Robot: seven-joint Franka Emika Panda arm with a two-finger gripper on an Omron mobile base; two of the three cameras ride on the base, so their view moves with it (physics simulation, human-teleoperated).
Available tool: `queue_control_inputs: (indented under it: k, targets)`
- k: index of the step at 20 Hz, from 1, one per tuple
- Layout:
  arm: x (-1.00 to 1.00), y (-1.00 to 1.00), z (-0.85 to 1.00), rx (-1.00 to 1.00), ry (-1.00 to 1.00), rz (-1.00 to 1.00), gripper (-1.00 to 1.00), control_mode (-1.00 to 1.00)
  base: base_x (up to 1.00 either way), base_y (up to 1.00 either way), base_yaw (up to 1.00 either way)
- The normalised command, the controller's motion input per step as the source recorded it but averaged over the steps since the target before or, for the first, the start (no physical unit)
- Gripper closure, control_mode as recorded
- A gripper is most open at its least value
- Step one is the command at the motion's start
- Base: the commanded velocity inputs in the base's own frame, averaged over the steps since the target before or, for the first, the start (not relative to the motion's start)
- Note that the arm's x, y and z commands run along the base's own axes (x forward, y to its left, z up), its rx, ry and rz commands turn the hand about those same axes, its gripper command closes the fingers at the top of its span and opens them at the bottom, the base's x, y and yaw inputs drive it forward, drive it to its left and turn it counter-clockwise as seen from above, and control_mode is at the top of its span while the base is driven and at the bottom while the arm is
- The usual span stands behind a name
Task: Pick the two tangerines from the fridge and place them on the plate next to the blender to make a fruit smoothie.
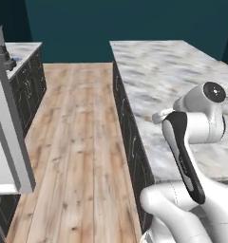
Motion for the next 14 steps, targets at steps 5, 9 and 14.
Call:
queue_control_inputs:
  k: [5, 9, 14]
  targets:
    - [0.0, 0.0, 0.0, 0.0, 0.0, 0.0, 1.0, 1.0, 0.03, 0.81, 0.06]
    - [0.0, 0.0, 0.0, 0.0, 0.0, 0.0, 1.0, 1.0, 0.23, 0.62, 0.04]
    - [0.0, 0.0, 0.0, 0.0, 0.0, 0.0, 1.0, 1.0, 0.74, 0.34, 0.01]
